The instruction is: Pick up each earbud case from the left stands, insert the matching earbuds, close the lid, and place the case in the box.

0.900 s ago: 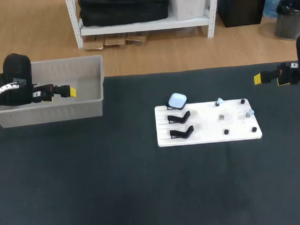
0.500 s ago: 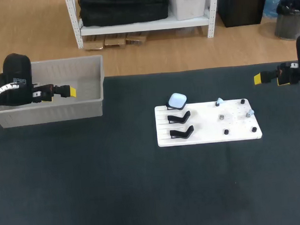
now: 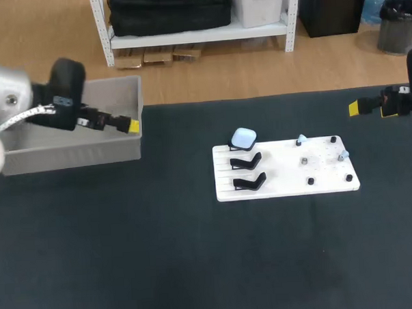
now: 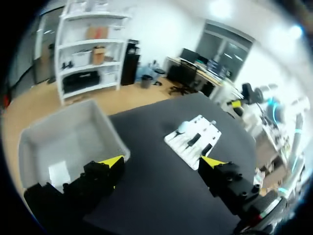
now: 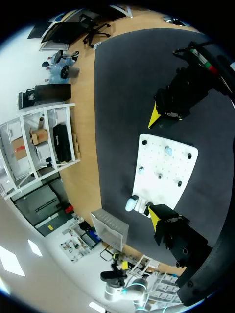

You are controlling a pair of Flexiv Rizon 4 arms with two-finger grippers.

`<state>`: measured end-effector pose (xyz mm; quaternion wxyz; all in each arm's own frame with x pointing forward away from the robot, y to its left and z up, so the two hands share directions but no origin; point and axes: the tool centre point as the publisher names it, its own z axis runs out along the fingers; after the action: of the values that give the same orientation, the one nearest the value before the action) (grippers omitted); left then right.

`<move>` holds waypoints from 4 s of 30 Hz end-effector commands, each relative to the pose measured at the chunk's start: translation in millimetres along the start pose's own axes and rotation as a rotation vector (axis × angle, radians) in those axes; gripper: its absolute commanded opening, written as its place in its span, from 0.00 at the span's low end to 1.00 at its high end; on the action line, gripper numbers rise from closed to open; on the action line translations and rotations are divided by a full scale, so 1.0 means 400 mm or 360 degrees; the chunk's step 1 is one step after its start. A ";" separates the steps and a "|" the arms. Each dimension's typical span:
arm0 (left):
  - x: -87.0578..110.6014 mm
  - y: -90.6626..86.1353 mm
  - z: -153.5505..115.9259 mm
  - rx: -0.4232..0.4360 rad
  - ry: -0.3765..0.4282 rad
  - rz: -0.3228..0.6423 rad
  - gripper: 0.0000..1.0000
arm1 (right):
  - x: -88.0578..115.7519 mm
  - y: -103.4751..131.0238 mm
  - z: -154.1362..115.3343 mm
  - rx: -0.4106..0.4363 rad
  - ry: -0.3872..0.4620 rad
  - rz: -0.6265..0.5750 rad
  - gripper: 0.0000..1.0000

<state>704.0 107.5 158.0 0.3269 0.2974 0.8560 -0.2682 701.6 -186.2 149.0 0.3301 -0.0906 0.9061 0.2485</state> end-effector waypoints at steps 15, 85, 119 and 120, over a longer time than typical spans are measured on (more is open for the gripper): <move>-0.073 -0.039 0.204 0.0408 -0.0011 0.0762 1.00 | 0.000 0.000 -0.001 0.0002 0.0002 -0.0001 1.00; -0.043 -0.118 0.616 0.0830 -0.0173 0.1002 0.45 | 0.000 0.000 -0.001 0.0002 0.0002 -0.0001 1.00; -0.049 -0.140 0.661 0.0890 -0.0193 0.1003 0.35 | 0.000 0.000 -0.001 0.0002 0.0002 -0.0001 1.00; -0.049 -0.141 0.662 0.0894 -0.0195 0.1002 0.34 | 0.000 0.000 -0.001 0.0002 0.0002 -0.0001 1.00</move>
<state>777.3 -108.5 20.4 0.3504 0.6033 0.6004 -0.3908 701.7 -186.2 149.0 0.3300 -0.0905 0.9062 0.2485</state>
